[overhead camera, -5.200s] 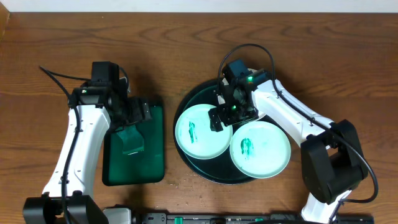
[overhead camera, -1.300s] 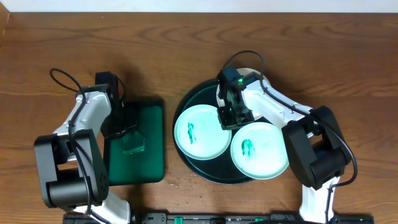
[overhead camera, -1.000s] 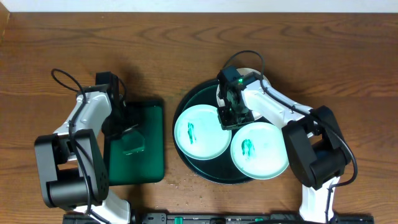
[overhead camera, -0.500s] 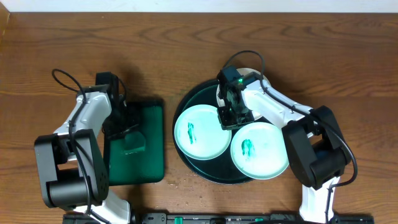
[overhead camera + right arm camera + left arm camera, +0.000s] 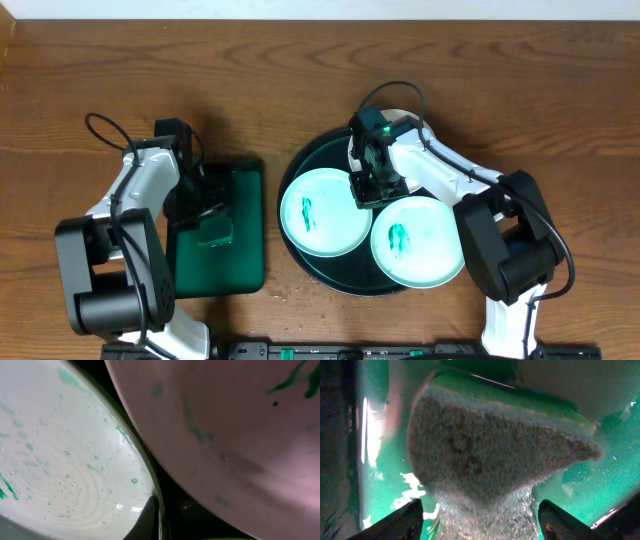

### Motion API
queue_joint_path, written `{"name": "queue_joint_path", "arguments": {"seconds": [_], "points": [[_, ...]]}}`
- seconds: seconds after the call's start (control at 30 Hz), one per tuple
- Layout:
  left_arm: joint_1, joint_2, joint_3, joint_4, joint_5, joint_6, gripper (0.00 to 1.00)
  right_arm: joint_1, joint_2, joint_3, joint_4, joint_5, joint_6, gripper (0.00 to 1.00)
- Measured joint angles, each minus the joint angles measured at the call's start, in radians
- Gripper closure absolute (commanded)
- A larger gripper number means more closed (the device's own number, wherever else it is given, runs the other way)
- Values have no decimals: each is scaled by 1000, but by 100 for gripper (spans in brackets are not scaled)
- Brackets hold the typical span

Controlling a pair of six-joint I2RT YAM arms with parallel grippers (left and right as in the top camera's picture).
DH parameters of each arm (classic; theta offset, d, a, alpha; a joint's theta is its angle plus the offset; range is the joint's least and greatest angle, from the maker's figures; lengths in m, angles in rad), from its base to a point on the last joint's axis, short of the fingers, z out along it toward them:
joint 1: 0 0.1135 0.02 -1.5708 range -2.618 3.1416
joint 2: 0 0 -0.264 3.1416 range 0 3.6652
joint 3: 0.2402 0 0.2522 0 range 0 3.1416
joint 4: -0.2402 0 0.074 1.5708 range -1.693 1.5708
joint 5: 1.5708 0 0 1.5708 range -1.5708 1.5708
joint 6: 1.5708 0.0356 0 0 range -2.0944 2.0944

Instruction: Clean dirty plates on tray and stack at the side

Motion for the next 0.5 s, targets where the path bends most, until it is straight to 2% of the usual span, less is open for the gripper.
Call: {"name": "queue_joint_path", "arguments": {"seconds": [0.27, 0.5], "points": [[0, -37, 0, 0, 0, 0, 41, 0, 0, 0, 2, 0, 0, 99], [0, -37, 0, 9, 0, 3, 43, 0, 0, 0, 6, 0, -5, 99]]}}
